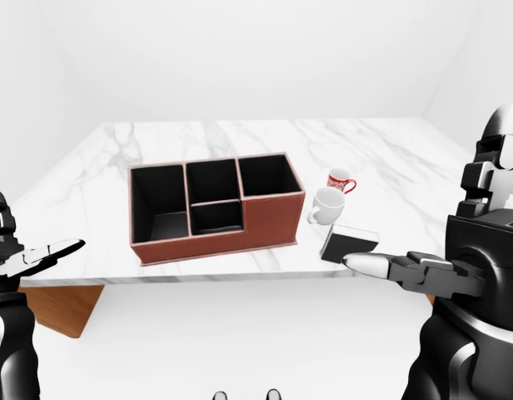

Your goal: Pick up the book and place it in the right compartment of the caddy.

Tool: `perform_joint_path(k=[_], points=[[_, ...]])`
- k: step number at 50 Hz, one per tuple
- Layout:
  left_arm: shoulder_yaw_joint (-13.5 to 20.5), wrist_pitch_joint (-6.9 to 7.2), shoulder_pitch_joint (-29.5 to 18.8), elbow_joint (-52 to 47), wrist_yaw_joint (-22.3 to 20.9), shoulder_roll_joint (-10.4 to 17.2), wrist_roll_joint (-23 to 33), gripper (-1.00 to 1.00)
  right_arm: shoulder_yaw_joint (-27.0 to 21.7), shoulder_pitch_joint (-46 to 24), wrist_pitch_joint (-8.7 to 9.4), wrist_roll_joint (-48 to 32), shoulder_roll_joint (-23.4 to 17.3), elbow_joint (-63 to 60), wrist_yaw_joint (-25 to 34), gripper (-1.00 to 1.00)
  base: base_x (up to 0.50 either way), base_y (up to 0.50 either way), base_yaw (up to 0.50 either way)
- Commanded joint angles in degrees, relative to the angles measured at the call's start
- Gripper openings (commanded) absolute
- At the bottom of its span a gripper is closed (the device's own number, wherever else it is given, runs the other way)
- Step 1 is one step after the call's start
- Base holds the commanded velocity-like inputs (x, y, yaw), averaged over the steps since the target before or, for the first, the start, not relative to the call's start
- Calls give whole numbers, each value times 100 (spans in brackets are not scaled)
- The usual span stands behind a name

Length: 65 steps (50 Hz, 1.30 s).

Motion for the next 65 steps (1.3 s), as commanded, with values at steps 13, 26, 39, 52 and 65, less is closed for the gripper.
perform_joint_path(k=[13, 26, 39, 52, 65], points=[[-18, 0, 0, 39, -3, -2, 16, 100, -11, 22, 0, 26, 2, 14, 41, 100, 25, 0, 0], [-24, 0, -7, 36, -10, 1, 21, 100, -30, 15, 0, 50, -6, -18, 40, 100, 25, 0, 0], [-35, 0, 8, 68, -26, -15, 39, 100, -43, 60, 0, -94, -9, 49, 133, 100, 25, 0, 0], [-35, 0, -2, 83, -12, -4, 51, 100, -317, 170, 0, -1525, -355, 55, 1292, 100, 5, 0, 0], [-97, 0, -5, 123, -18, -20, 138, 100, 287, 317, 0, -3790, -287, 373, 2603, 100, 0, 0, 0]])
